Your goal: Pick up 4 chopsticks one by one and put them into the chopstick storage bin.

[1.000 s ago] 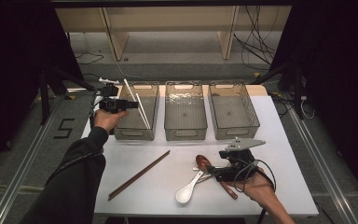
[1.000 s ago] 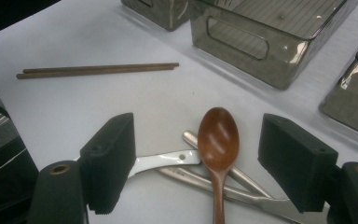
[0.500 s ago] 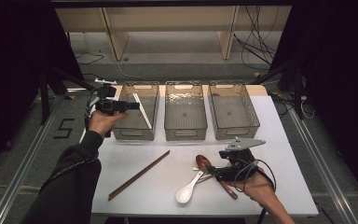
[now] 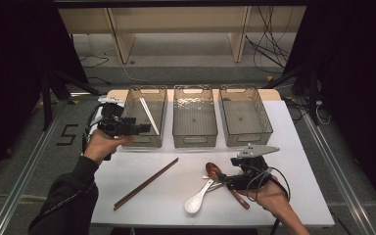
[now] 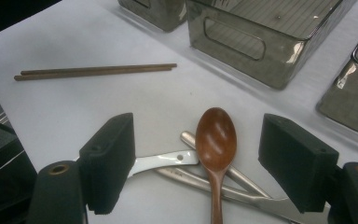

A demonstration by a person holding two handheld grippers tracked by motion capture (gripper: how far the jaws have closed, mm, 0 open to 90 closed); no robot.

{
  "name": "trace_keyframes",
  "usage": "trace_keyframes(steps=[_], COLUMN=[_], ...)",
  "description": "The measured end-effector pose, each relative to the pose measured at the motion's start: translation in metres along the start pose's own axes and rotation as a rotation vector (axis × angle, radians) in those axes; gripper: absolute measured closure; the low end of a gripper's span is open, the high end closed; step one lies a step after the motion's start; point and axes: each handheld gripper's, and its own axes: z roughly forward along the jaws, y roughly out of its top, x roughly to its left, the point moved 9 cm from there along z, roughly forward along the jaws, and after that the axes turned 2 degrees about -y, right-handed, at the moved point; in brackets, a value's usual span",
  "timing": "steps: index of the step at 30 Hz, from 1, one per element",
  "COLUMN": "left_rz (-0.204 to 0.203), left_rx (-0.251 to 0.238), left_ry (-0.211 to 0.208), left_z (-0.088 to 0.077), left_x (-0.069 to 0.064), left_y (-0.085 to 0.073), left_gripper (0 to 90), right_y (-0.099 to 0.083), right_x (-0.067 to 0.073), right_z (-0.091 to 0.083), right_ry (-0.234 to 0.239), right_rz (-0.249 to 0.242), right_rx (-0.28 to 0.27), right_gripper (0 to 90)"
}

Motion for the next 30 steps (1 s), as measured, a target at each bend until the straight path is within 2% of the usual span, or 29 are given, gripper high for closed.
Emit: trace_keyframes(steps=[4, 15, 20, 30], left_rz=[0.038, 0.069, 0.096, 0.104], left_rx=[0.028, 0.065, 0.091, 0.127], left_ry=[0.000, -0.002, 0.017, 0.029], left_z=[-0.001, 0.001, 0.002, 0.003], left_x=[-0.004, -0.012, -0.012, -0.011], left_y=[-0.009, -0.026, -0.033, -0.045], left_gripper=[20.2, 19.0, 18.7, 18.6], right_y=[0.000, -0.001, -0.002, -0.003], right_x=[0.000, 0.000, 0.000, 0.000], right_z=[-0.001, 0.000, 0.000, 0.000], right_ry=[-0.002, 0.001, 0.002, 0.003], right_rz=[0.001, 0.003, -0.001, 0.000], right_rx=[-0.002, 0.000, 0.002, 0.003], right_gripper=[27.8, 27.8, 27.7, 27.7])
